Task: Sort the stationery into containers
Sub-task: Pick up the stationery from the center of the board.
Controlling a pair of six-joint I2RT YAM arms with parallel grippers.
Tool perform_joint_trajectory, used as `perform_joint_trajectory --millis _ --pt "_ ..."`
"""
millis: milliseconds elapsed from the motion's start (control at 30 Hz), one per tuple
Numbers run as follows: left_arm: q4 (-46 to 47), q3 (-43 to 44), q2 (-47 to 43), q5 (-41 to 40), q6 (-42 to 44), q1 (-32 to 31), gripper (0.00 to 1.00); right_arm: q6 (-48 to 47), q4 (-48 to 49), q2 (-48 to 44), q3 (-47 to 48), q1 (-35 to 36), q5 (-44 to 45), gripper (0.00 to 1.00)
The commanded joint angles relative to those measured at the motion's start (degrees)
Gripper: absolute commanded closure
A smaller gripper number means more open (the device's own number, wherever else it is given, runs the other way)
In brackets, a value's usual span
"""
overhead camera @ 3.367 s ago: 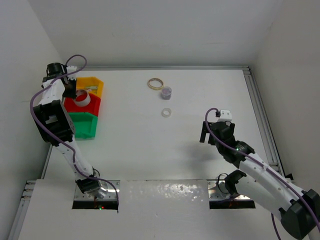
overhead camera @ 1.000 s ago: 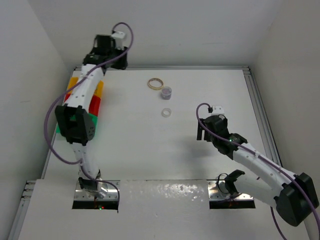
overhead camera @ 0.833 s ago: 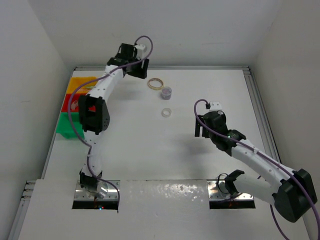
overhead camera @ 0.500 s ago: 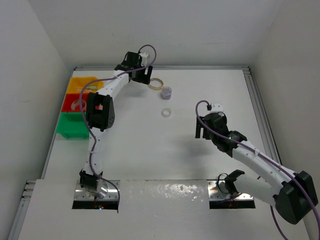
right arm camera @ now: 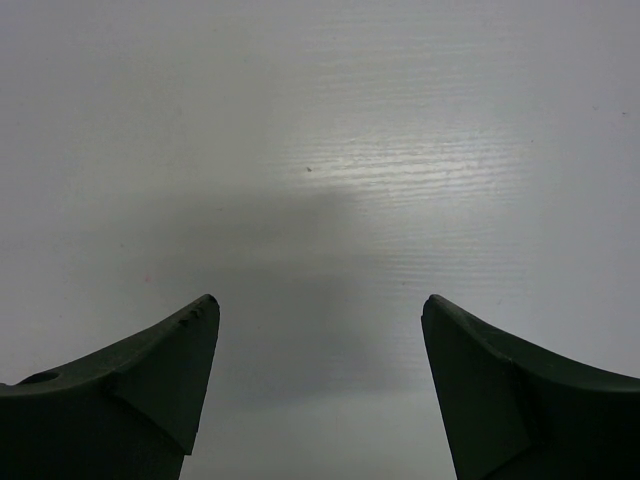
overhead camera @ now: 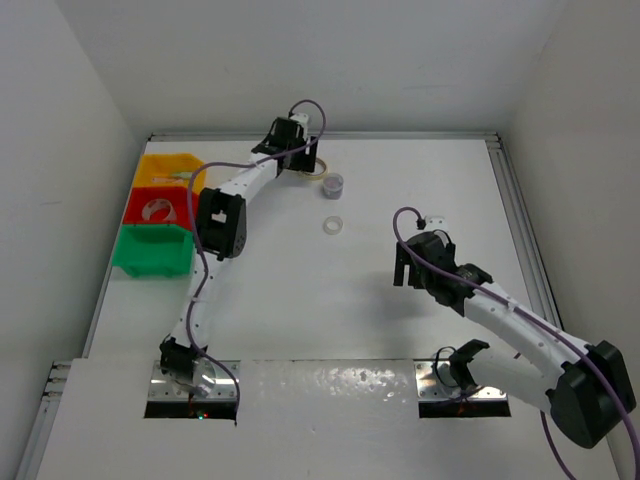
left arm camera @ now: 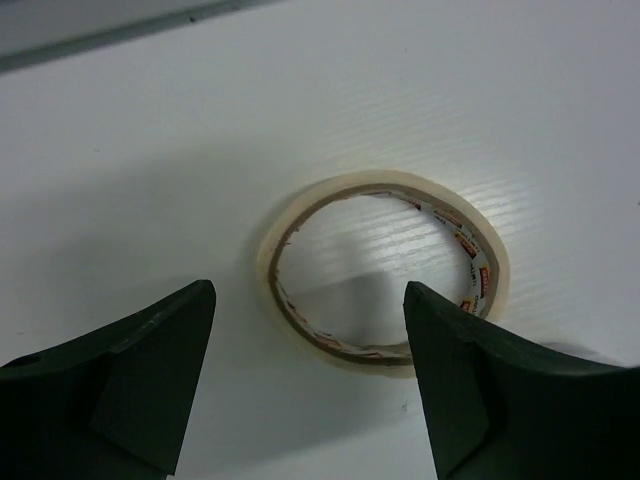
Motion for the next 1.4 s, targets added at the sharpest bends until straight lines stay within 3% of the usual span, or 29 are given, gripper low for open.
perform_joint_trajectory --millis 0,167,233,267,300,367,400,700,967,1233,1367 --pt "1.3 3.2 1.0 -5.4 -2.2 -2.4 0.26 0.6 -1.3 1.7 3.0 0.2 0.8 0.19" --pt "0.4 3.4 2.6 -10.8 -2.7 -3.2 0.31 0.1 -2.4 2.4 4.0 0.2 0.8 0.19" --pt "-0.6 3.0 2.6 -11.2 -2.4 -3.2 0.44 0.0 -2.3 2.2 4.0 0.3 1.2 0.19" --pt "-0.9 2.1 2.3 -11.2 -2.3 -3.1 0.51 -0.2 -2.2 1.8 3.9 0.2 1.6 0.19" --pt "-1.1 1.3 1.8 -11.2 -2.6 -2.8 0.67 -0.3 -1.9 1.6 3.8 0.2 1.8 0.19" --pt "-1.5 -1.1 0.4 -10.9 -2.7 -2.5 0.83 -0.7 -1.8 1.3 3.9 0.2 2.0 0.19" --pt "-1.8 -1.8 0.0 -10.8 -3.2 -2.1 1.00 -0.8 -1.8 0.9 3.8 0.3 2.3 0.19" --pt "-3.5 -5.7 -9.9 -12.4 -2.3 1.7 1.00 -2.1 1.1 -1.6 3.0 0.3 2.3 0.19" --pt "-2.6 -11.9 -29.2 -19.3 6.6 3.3 1.00 -9.1 10.4 0.7 5.0 0.0 -3.6 0.19" --pt "1.0 -30.7 -46.1 -24.9 10.7 6.1 1.00 -13.0 11.7 15.9 24.4 -0.4 -14.1 0.18" --pt "-1.6 -37.2 -53.0 -24.1 8.2 12.6 1.00 -10.2 11.8 23.8 33.4 0.3 -18.5 0.20"
